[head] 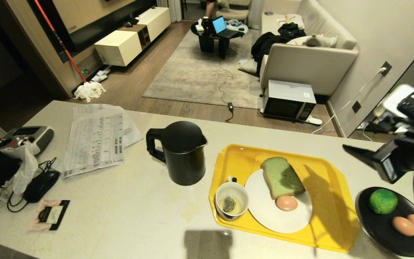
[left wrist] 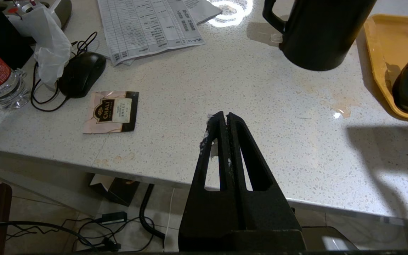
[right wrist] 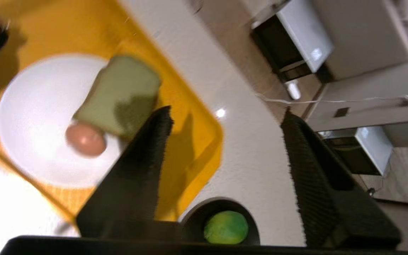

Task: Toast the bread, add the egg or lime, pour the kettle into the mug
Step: Pick up the kettle

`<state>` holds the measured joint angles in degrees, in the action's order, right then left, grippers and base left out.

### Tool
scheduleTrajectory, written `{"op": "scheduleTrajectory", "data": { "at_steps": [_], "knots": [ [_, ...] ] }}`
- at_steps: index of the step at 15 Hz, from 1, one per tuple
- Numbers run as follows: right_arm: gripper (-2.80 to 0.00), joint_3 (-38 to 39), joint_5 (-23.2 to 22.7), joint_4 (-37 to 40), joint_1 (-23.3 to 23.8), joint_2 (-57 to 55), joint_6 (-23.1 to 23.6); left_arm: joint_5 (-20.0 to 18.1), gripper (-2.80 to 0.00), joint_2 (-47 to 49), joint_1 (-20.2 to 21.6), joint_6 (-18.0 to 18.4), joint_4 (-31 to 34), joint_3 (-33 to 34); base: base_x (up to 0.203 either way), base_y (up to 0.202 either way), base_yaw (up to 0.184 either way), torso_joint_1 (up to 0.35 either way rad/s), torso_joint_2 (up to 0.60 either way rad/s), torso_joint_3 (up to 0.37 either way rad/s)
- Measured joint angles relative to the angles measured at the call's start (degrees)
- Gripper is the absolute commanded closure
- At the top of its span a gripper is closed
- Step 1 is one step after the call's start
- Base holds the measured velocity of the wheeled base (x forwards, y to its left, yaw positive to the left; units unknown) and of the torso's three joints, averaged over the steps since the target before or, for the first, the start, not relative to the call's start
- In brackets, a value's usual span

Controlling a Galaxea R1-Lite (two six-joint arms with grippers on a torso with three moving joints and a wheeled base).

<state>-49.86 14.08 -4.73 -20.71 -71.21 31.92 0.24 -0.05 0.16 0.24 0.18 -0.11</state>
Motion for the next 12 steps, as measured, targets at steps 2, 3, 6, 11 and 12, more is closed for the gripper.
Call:
{"op": "scheduleTrajectory", "data": {
  "at_steps": [2,3,6,11,12],
  "knots": [
    [0.00,-2.99,0.46,-0.17,1.12,3.17,-2.57,-0.01,0.00,0.00,0.00,0.00,-0.02,0.00,0.000,0.000,0.000,0.000,0.00,0.000],
    [0.00,-4.54,1.02,-0.25,2.29,4.36,-4.55,0.00,0.00,0.00,0.00,0.01,-0.02,0.00,0.000,0.000,0.000,0.000,0.00,0.000],
    [0.00,-8.85,1.43,1.33,6.54,7.57,-6.93,-0.02,0.00,0.00,0.00,0.02,-0.01,0.01,0.000,0.000,0.000,0.000,0.00,0.000],
    [0.00,-12.65,1.54,15.28,13.04,17.37,-7.16,-0.04,0.00,0.00,0.00,0.00,0.00,0.01,0.000,0.000,0.000,0.000,0.00,0.000],
    [0.00,-13.50,1.46,18.73,14.15,20.00,-7.57,-0.02,0.00,0.00,0.00,0.00,0.00,0.01,0.000,0.000,0.000,0.000,0.00,0.000]
  ]
}}
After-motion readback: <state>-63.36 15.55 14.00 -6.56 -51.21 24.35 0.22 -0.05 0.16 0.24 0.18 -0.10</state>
